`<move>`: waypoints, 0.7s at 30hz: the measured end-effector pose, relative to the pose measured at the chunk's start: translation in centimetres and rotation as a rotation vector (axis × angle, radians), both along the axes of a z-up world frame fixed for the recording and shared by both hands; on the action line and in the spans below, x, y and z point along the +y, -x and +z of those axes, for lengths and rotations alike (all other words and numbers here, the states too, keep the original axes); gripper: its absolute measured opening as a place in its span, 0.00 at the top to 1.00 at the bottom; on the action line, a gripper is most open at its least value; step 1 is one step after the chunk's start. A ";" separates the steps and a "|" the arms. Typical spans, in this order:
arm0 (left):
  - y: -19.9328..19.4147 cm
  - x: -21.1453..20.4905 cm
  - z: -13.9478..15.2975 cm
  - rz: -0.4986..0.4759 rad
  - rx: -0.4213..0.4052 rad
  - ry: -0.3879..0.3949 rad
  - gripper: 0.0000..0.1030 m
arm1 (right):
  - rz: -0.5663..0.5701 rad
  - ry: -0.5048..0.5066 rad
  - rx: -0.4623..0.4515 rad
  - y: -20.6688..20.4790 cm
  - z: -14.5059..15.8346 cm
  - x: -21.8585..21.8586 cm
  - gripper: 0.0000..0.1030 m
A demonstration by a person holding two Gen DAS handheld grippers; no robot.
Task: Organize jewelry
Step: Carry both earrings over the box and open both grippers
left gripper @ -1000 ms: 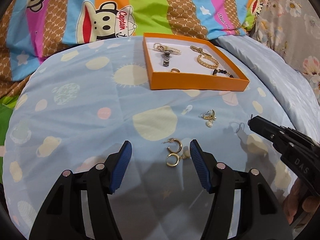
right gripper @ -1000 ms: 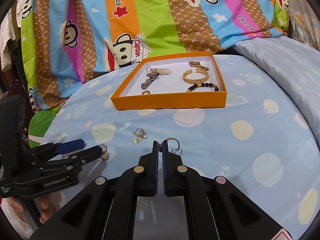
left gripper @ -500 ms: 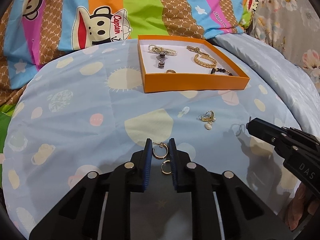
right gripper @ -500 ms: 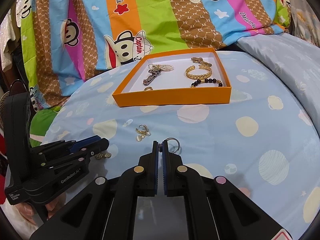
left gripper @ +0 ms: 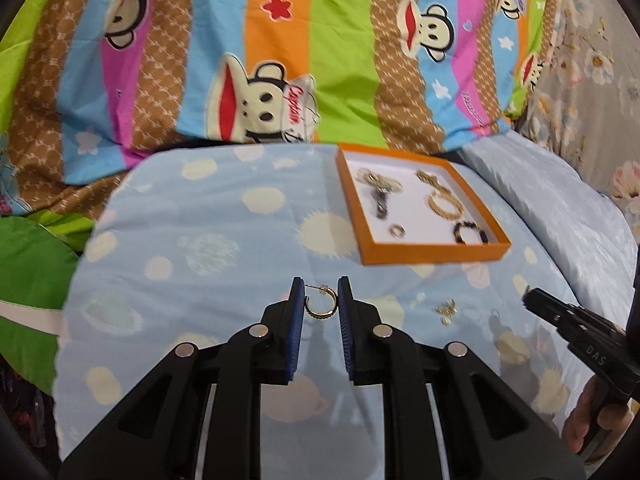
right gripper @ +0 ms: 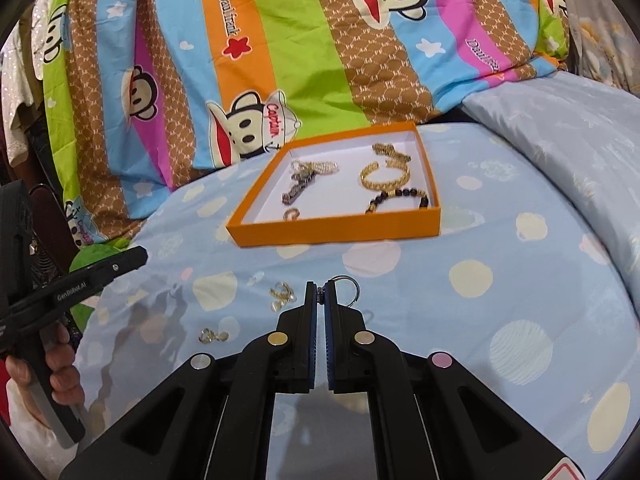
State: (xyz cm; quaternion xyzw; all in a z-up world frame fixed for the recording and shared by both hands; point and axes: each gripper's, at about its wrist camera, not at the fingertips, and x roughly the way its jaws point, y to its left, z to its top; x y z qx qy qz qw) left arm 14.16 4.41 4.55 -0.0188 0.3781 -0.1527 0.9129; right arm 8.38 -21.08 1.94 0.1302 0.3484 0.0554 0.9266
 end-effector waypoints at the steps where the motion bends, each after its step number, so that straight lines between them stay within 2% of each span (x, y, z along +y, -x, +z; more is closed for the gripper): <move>1: -0.2 0.2 0.5 0.007 -0.012 -0.011 0.84 | 0.003 0.008 -0.003 -0.2 0.4 -0.2 0.97; 6: -1.8 -0.5 2.6 -0.006 -0.043 -0.018 0.84 | 0.010 0.036 -0.033 -2.2 3.1 -1.6 0.97; 12: -4.6 -4.5 4.4 -0.059 -0.080 0.006 0.84 | 0.005 0.027 -0.047 -6.6 4.7 -3.0 0.97; 16: -6.9 -7.3 3.9 -0.084 -0.069 0.018 0.84 | 0.010 -0.015 -0.024 -9.8 4.1 -3.5 0.97; 21: -9.5 -9.7 1.5 -0.093 -0.030 0.020 0.84 | 0.032 -0.061 0.016 -12.9 2.2 -3.1 0.97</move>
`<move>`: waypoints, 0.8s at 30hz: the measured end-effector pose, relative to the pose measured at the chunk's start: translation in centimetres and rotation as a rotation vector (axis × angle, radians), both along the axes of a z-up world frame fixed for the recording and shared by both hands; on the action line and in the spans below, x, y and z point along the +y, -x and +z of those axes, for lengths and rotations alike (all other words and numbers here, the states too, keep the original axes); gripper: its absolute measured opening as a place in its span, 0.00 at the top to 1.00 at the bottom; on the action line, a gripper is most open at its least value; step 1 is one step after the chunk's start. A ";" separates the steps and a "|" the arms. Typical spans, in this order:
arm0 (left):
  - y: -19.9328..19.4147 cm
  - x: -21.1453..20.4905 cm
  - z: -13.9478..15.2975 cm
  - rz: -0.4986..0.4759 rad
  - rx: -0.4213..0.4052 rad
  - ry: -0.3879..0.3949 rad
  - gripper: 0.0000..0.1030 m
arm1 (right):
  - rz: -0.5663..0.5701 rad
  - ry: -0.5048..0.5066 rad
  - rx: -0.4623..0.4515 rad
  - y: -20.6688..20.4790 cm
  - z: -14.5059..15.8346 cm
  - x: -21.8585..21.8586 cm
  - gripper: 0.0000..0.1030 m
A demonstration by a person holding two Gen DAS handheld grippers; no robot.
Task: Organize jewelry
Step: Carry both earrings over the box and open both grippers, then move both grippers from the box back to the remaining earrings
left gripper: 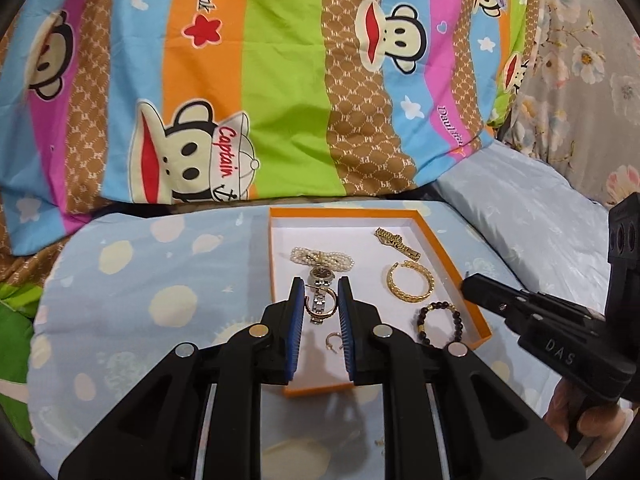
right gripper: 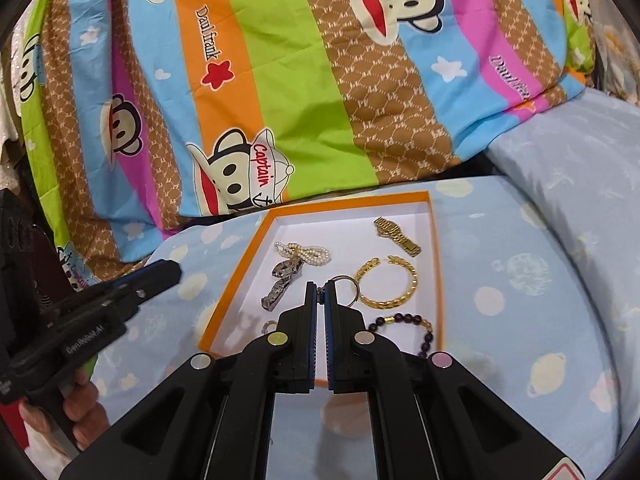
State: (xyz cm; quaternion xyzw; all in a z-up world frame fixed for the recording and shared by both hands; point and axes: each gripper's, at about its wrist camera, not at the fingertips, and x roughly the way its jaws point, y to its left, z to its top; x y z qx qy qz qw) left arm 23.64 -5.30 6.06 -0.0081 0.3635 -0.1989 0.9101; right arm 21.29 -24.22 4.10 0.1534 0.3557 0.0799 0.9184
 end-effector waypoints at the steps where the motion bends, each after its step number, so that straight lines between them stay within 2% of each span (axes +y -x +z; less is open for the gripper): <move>1: -0.5 -0.3 -0.6 0.000 0.011 -0.001 0.84 | 0.001 -0.001 0.003 -0.4 -0.2 0.1 0.97; 11: -2.5 -0.9 -4.3 0.001 0.055 -0.011 0.84 | 0.015 0.004 0.009 -2.0 -2.3 0.8 0.97; 19: -2.9 -1.3 -5.0 -0.019 0.060 0.000 0.83 | 0.058 -0.017 0.004 -2.7 -3.1 1.0 0.96; 20: -2.9 -1.2 -4.9 -0.017 0.061 0.014 0.80 | 0.060 -0.019 -0.007 -2.6 -3.1 1.1 0.91; 21: -3.0 -1.0 -4.8 -0.014 0.063 0.028 0.68 | 0.058 -0.016 -0.017 -2.5 -3.0 1.1 0.87; 22: -3.0 -0.7 -4.6 -0.008 0.059 0.046 0.58 | 0.060 -0.021 -0.029 -2.4 -2.8 1.1 0.78; 23: -2.9 -0.5 -4.4 0.002 0.050 0.059 0.55 | 0.054 -0.028 -0.047 -2.1 -2.5 1.0 0.69; 24: -2.9 -0.2 -4.1 0.008 0.043 0.074 0.53 | 0.044 -0.039 -0.069 -1.8 -2.1 0.7 0.66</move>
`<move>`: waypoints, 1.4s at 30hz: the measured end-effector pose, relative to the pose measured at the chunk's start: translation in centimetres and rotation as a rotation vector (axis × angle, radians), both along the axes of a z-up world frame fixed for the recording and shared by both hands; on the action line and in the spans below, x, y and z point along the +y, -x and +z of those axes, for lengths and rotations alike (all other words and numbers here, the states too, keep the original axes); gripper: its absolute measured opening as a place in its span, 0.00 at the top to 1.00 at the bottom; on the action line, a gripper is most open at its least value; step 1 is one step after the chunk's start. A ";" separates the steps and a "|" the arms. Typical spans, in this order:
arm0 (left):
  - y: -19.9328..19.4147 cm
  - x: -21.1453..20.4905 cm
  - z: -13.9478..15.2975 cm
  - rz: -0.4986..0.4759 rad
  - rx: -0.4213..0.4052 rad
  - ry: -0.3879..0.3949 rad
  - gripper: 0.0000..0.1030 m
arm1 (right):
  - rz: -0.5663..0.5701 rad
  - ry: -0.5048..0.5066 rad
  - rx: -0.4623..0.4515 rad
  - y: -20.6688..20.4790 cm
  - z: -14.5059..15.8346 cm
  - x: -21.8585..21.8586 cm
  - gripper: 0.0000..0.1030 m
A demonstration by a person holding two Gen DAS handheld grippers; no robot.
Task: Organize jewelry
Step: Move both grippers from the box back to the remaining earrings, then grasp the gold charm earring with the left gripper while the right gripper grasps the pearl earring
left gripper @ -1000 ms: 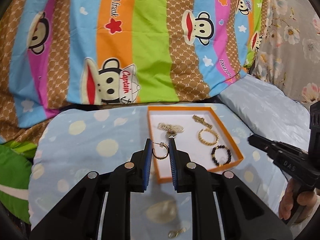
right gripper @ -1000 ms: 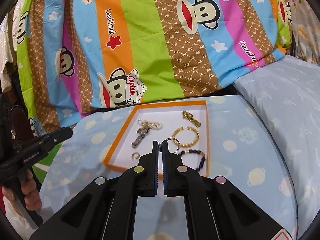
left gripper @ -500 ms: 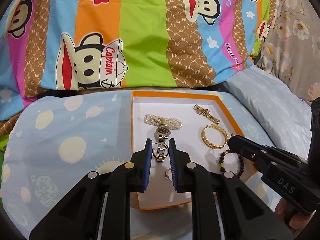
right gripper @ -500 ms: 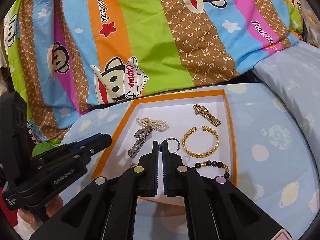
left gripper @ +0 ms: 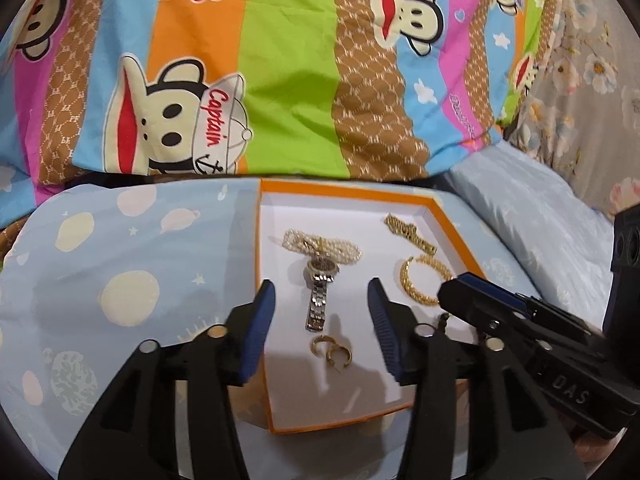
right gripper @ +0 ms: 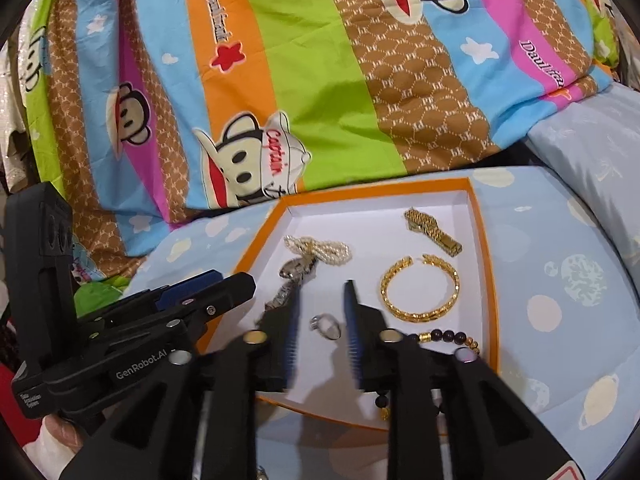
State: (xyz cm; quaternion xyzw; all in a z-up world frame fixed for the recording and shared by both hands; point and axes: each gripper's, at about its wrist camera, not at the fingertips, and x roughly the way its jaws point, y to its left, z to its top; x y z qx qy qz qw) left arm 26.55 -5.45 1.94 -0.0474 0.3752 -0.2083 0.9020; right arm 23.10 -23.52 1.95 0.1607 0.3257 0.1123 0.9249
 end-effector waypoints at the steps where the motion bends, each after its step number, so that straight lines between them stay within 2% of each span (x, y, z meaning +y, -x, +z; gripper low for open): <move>1: -0.1 0.3 0.3 0.005 -0.002 0.013 0.53 | -0.004 -0.010 -0.017 0.3 0.3 -0.2 0.63; 6: 0.1 1.6 1.5 0.038 -0.009 0.061 0.53 | -0.037 -0.031 -0.056 1.1 1.5 -1.2 0.62; 12: 2.9 3.0 4.0 0.077 -0.073 0.026 0.49 | -0.062 0.037 -0.089 4.0 3.3 -1.0 0.62; 17: 6.4 4.3 4.9 0.082 -0.096 -0.023 0.47 | -0.069 0.079 -0.073 7.6 3.3 -0.3 0.62; 21: 9.6 5.0 3.8 0.083 -0.090 -0.094 0.47 | -0.060 0.084 -0.044 10.1 2.0 0.6 0.62; 29: 13.7 5.7 -1.2 0.061 0.008 -0.143 0.47 | -0.032 0.111 0.013 12.1 -0.8 2.9 0.62; 38: 14.3 5.6 -3.3 0.016 0.064 -0.138 0.47 | 0.011 0.143 0.074 11.6 -2.8 4.3 0.62; 42: 14.4 5.4 -3.6 0.001 0.075 -0.137 0.43 | 0.038 0.154 0.091 11.2 -3.2 5.2 0.62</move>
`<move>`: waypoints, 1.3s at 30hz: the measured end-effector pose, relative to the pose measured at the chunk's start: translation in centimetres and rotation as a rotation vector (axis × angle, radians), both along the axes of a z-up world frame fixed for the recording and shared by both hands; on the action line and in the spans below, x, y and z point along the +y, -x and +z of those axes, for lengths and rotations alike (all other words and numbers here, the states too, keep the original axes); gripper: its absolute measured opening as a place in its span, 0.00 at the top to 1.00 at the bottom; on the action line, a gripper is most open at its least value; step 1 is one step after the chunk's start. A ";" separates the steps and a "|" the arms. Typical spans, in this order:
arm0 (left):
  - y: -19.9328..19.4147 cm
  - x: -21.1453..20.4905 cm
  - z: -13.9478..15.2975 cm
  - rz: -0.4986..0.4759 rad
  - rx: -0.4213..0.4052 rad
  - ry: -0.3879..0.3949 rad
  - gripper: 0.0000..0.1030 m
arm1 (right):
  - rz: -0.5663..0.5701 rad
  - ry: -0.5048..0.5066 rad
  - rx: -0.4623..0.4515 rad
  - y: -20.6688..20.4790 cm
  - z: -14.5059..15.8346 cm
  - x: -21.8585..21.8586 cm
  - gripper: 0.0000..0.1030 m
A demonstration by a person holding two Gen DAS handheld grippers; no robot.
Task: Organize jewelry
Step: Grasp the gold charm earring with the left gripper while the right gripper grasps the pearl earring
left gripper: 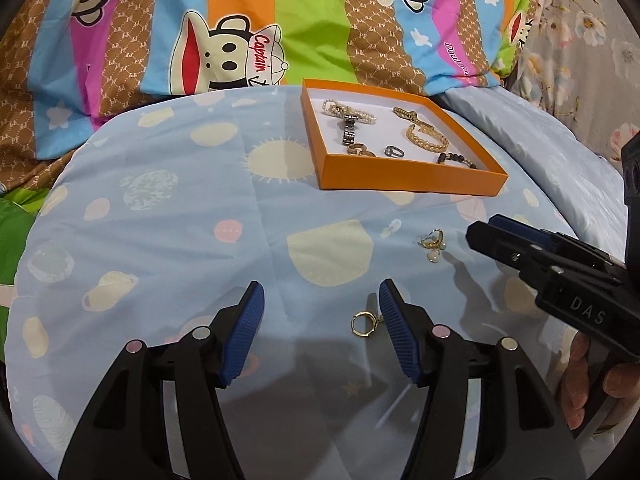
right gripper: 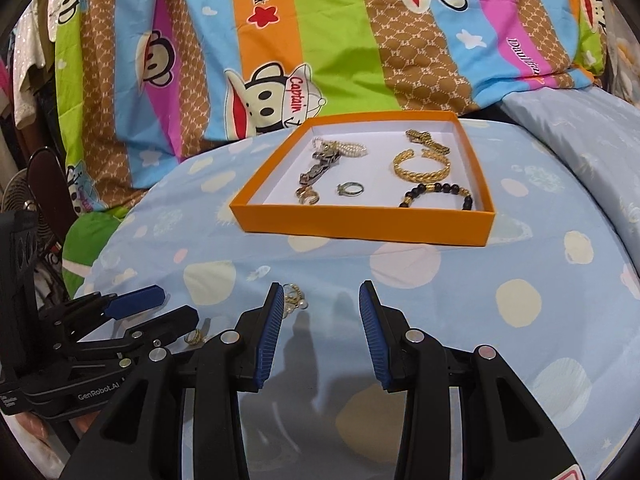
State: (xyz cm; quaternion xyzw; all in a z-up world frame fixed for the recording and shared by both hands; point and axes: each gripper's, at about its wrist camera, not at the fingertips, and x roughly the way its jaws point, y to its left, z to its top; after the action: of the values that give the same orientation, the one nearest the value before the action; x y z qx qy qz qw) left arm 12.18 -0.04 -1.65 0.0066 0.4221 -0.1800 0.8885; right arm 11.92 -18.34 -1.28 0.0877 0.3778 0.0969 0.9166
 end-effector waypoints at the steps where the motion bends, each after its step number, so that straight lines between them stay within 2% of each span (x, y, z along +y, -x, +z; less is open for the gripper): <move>1: 0.0 -0.1 0.0 -0.004 0.001 0.001 0.42 | 0.005 -0.002 0.005 -0.2 -0.1 0.2 0.62; 10: 0.2 -0.5 -0.1 -0.033 0.010 -0.007 0.37 | 0.029 -0.007 0.076 -2.4 -1.0 1.7 0.64; 12: 0.3 -0.7 -0.1 -0.051 0.009 -0.013 0.37 | 0.027 0.002 0.091 -2.6 -1.2 1.9 0.71; 14: 0.5 -1.1 -0.2 -0.074 0.011 -0.022 0.37 | 0.032 0.003 0.101 -2.7 -1.4 2.0 0.88; 16: 0.7 -1.5 -0.3 -0.093 0.009 -0.036 0.37 | 0.030 0.001 0.101 -2.5 -1.4 1.9 0.94; 23: 0.7 -1.6 -0.4 -0.108 0.020 -0.032 0.37 | -0.015 -0.009 0.068 -1.5 -1.0 0.8 0.95; 29: 0.9 -1.9 -0.4 -0.136 0.013 -0.036 0.52 | -0.032 -0.033 0.065 -1.2 -0.8 -0.1 0.95; 33: 1.1 -2.1 -0.5 -0.163 0.013 -0.032 0.71 | -0.030 -0.037 0.067 -1.2 -0.9 -0.2 0.95; 36: 1.3 -2.4 -0.5 -0.183 0.011 -0.031 0.79 | -0.030 -0.044 0.071 -1.2 -0.9 -0.2 0.95; 37: 1.3 -2.5 -0.5 -0.188 0.011 -0.031 0.86 | -0.030 -0.044 0.071 -1.2 -0.9 -0.2 0.95; 39: 1.4 -2.6 -0.5 -0.193 0.012 -0.029 0.87 | -0.030 -0.043 0.070 -1.2 -0.9 -0.2 0.95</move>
State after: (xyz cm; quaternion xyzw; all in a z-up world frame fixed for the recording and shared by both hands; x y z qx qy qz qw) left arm 10.82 -2.63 -2.14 0.0591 0.4273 -0.2585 0.8644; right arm 13.14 -18.57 -2.19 0.1163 0.4062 0.0880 0.9021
